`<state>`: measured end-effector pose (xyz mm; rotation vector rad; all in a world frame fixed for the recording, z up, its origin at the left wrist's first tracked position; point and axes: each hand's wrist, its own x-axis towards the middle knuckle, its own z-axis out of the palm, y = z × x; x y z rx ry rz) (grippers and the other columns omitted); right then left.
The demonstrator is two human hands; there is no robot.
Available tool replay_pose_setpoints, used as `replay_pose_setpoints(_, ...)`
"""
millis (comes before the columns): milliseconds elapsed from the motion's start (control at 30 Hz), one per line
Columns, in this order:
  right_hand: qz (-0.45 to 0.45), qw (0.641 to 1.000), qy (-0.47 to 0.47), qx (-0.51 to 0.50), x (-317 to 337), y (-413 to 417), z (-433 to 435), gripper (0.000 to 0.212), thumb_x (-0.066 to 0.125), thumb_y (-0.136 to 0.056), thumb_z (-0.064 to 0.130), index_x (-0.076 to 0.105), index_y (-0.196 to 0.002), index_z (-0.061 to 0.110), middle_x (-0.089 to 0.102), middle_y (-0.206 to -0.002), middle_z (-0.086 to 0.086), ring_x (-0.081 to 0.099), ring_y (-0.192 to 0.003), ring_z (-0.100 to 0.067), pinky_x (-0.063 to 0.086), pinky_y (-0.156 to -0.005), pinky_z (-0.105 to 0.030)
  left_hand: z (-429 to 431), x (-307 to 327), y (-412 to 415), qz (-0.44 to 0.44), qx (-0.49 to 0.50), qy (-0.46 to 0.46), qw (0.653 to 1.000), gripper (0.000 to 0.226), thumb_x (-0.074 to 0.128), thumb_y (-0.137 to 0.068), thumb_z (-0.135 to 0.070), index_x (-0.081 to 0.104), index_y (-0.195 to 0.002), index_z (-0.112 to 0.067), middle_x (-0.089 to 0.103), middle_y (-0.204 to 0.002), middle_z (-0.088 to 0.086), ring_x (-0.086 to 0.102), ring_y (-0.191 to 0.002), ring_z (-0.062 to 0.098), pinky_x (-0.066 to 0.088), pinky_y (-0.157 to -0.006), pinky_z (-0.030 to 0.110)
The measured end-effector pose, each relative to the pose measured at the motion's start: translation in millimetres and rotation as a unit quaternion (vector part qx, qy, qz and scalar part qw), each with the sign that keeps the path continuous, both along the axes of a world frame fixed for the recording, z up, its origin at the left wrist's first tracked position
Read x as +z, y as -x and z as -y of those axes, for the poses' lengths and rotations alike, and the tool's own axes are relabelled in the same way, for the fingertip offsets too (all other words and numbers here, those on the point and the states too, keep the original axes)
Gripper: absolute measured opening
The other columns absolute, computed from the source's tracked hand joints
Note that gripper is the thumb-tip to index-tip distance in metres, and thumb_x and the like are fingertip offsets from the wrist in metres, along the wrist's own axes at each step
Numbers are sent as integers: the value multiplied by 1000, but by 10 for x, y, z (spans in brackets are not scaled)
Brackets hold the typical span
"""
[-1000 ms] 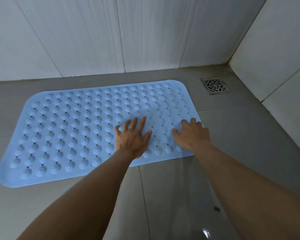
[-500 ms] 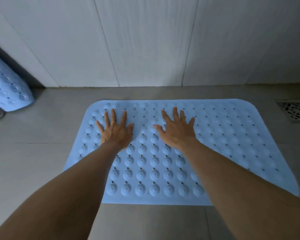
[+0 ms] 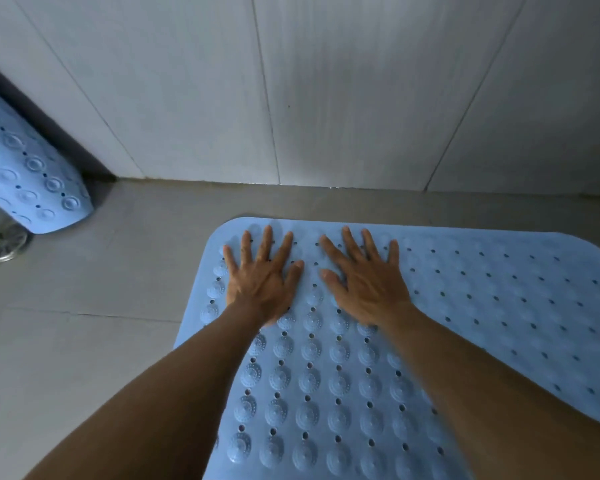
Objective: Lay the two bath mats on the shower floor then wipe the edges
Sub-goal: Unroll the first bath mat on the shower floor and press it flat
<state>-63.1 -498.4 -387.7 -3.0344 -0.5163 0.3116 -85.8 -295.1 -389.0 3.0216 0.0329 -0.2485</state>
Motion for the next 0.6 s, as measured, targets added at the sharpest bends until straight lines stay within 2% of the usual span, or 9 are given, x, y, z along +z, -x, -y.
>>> replay_pose_setpoints(167, -2, 1000, -8, -23, -8, -23, -34, 71, -2, -93, 68, -18, -155, 37, -16, -166, 1, -14, -153, -23, -7, -119, -61, -14, -1, -25, 4, 18, 17, 1000, 60, -2, -97, -63, -17, -152, -46, -15, -166, -5, -19, -151, 31, -11, -116, 64)
replay_pose_setpoints(433, -16, 999, -14, -35, 2, -64, -52, 69, -2, -94, 65, -15, -156, 38, -19, -165, -5, -14, -153, -25, -7, -119, -60, 10, 34, -98, -24, 35, 1, 999, 58, 1, -96, -65, -21, -148, -53, -17, -166, -2, -19, -150, 37, -8, -114, 68)
replay_pose_setpoints(600, -17, 999, -17, -45, 24, -73, -70, 72, 3, -98, 61, -15, -157, 23, -19, -165, -4, -16, -152, -22, -7, -120, -58, 13, 44, -89, -10, 27, 0, 1000, 55, 0, -97, -63, -24, -146, -55, -15, -166, 1, -17, -149, 40, -7, -113, 71)
